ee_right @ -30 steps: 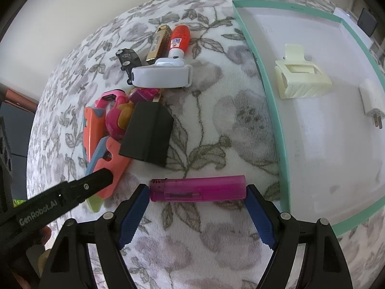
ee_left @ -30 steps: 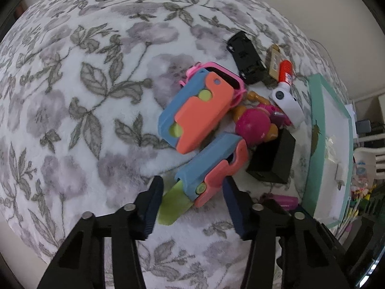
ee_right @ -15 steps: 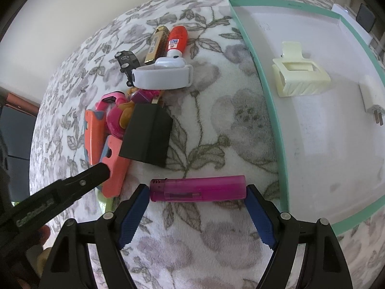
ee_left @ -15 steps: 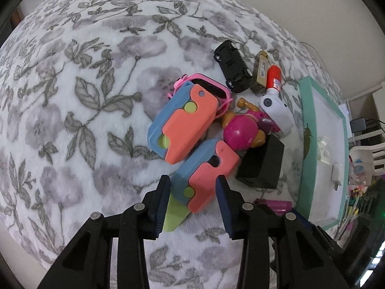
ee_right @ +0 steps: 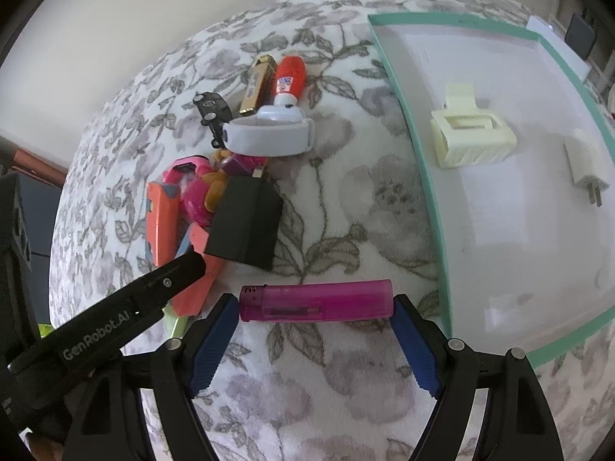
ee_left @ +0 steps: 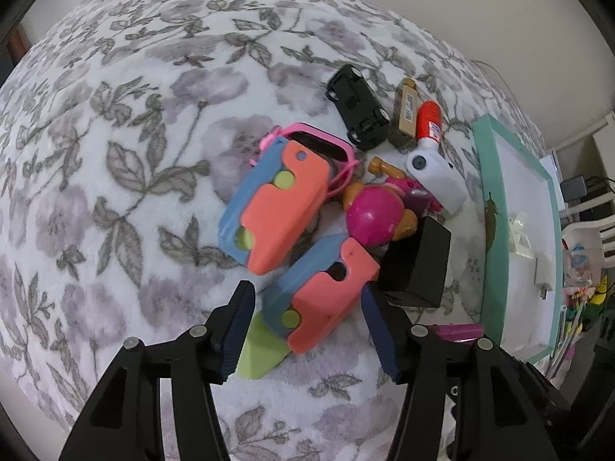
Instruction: Organize rigid objects
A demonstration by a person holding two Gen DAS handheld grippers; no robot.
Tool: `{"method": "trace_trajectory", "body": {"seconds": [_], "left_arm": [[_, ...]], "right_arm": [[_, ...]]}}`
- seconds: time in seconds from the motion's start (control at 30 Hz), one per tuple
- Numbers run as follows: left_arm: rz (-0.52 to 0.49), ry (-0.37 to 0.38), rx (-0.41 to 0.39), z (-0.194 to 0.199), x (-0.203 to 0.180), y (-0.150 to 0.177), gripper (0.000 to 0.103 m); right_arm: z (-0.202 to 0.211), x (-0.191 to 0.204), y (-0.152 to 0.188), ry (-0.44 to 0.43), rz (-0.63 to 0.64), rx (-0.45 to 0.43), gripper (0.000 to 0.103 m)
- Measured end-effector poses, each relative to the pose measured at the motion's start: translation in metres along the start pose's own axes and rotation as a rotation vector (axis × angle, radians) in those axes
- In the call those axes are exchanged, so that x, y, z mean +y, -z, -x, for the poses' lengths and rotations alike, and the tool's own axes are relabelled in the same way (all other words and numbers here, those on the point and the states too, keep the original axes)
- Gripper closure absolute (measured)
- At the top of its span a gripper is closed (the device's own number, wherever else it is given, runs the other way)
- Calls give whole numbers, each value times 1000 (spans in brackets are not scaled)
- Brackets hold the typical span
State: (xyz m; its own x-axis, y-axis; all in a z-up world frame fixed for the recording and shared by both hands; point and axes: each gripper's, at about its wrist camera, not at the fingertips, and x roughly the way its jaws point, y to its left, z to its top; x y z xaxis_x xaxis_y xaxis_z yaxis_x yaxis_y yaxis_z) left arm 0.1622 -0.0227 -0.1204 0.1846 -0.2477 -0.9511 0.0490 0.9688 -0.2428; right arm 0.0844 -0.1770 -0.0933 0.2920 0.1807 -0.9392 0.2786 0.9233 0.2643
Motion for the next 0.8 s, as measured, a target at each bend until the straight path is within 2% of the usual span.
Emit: {"method": "trace_trajectory", "body": {"seconds": [0.27, 0.4, 0.53, 0.6, 0.8], "left_arm": [[1, 11, -3, 8, 5, 4, 44], [-17, -14, 8, 5, 2, 6, 44], [-77, -43, 13, -1, -12, 8, 44], [-103, -75, 2, -3, -16, 10, 44], [-131, -109, -26, -8, -23, 15, 43]], "right_arm": [[15, 3, -4, 65, 19, -64, 21], [25, -4, -7, 78, -1, -102, 21], [27, -7, -8, 61, -17, -105, 21], [27, -7, -8, 59, -17, -104, 21], [25, -8, -7, 63, -26, -100, 21]]}}
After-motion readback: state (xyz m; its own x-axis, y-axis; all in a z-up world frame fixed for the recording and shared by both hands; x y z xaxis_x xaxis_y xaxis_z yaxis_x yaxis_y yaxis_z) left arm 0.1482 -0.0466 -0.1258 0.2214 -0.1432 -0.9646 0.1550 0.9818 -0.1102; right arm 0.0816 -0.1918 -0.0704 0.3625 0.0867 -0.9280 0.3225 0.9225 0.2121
